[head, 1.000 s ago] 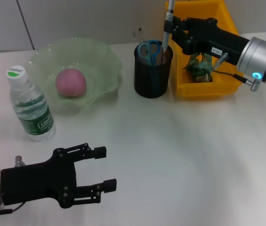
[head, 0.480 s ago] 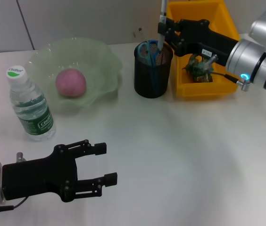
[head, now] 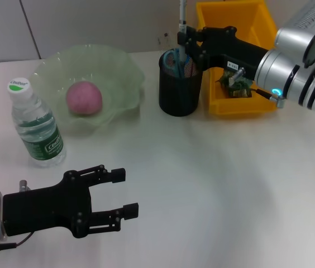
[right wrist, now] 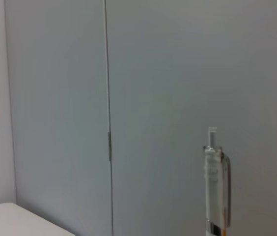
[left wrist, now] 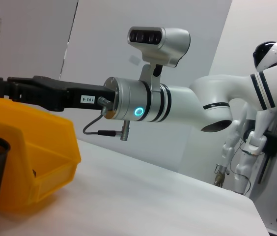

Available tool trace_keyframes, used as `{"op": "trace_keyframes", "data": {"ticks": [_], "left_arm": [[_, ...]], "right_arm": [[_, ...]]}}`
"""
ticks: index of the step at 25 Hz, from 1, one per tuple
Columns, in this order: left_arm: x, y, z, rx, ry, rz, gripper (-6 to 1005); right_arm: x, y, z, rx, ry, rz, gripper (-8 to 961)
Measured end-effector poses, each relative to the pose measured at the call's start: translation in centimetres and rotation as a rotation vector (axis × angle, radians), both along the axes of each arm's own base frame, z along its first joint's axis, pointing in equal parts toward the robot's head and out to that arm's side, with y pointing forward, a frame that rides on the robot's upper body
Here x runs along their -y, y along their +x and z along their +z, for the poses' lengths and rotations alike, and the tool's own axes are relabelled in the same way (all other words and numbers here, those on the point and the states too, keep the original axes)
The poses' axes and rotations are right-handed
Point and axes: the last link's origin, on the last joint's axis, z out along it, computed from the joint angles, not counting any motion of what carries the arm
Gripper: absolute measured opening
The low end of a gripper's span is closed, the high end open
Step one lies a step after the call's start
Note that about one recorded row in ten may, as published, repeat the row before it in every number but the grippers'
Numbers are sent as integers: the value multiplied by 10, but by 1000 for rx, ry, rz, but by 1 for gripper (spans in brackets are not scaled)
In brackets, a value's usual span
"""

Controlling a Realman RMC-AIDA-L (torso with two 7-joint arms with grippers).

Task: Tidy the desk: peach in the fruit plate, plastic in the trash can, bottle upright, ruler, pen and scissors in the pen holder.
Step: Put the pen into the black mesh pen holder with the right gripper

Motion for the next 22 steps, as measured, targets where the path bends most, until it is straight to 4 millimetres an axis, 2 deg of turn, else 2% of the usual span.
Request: {"op": "trace_keyframes", "data": {"ticks": [17,22], "left_arm": [[0,-2,4,5,7,6,804],[0,-3,6,2,9,7,804]], "right_arm": [[-7,-4,-10,41,-5,-21,134],[-6,-3,-10,43,-8,-21,172]]}}
